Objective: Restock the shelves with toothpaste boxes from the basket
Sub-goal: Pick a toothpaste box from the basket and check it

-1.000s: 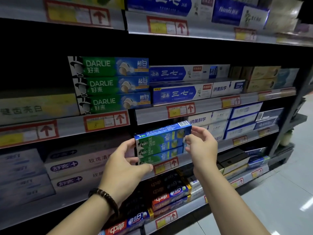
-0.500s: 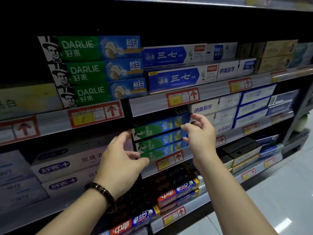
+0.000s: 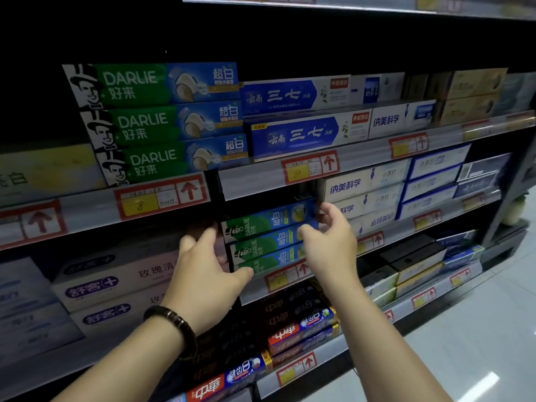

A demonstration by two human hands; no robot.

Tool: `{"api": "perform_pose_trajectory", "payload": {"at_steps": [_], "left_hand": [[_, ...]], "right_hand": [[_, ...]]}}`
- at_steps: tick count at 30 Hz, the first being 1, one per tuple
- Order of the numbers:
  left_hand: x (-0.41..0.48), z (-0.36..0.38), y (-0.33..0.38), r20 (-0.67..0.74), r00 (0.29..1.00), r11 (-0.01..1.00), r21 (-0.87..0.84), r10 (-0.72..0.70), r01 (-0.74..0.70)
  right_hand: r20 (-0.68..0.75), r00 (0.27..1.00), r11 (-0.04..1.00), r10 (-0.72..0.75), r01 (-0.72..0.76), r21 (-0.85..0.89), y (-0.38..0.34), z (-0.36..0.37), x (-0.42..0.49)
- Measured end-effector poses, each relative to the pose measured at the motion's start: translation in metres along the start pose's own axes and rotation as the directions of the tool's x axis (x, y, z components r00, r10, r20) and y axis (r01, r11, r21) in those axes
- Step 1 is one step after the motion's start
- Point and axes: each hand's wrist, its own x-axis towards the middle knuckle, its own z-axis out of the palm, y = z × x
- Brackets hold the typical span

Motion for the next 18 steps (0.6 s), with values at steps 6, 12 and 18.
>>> {"api": "perform_pose_trajectory", "payload": {"at_steps": [6, 12, 18], "left_hand": [[-0.010, 0.013, 0.000, 0.013, 0.984, 0.984, -0.013, 0.178, -0.177], [-0.001, 0.019, 0.003, 0.114, 0.990, 0.996, -0.022, 0.087, -0.085], [0.003, 0.023, 0.004, 0.126, 0.989, 0.997, -0.018, 0.072, -0.070]], "right_hand": [[0.071, 0.982, 0.957, -0.173, 0.184, -0.224, 0.011, 0.012, -0.019], [0.163, 0.961, 0.896, -0.223, 0.268, -0.353, 0.016, 0.013, -0.018], [0.252, 0.945, 0.857, -0.209, 0.301, -0.418, 0.018, 0.015, -0.012]]}}
